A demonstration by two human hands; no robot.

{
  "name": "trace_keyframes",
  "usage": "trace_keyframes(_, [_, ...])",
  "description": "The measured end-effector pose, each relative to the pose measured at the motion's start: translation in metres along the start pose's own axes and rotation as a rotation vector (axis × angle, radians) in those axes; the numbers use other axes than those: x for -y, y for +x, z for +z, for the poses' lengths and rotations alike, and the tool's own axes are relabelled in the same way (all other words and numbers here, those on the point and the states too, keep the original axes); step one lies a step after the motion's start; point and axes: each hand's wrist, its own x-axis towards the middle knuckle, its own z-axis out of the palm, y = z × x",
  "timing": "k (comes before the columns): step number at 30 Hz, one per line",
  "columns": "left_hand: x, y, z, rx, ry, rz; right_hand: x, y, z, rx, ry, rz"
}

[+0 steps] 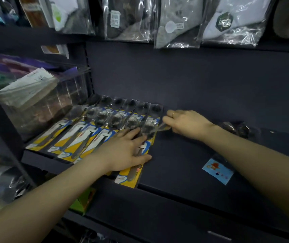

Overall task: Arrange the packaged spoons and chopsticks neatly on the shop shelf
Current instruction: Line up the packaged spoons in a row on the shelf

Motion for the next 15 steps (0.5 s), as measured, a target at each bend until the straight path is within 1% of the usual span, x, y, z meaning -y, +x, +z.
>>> trace_keyframes(2, [0.003,0.003,-0.002,0.008,0.002,0.016,0.001,0.0,0.002,0.07,-0.025,-0.053])
trace_keyframes(4, [0.005,0.005,-0.002,0.011,0.01,0.042,0.002,0.0,0.003,0.134,-0.028,-0.059])
trace_keyframes(7, [0.009,0.004,0.0,0.01,0.029,0.08,0.002,0.002,0.004,0.196,0.008,-0.009])
trace_keyframes(10, [0.012,0.003,0.002,0.017,0.021,0.086,0.006,0.006,0.006,0.249,0.112,0.064])
trace_keyframes(13, [0.013,0.004,0.002,0.026,-0.02,0.098,0.012,0.005,0.003,0.238,0.2,0.12])
trace_keyframes(15, [0.016,0.003,0.0,-0.016,-0.152,0.12,0.018,0.0,0.001,0.18,0.358,0.167])
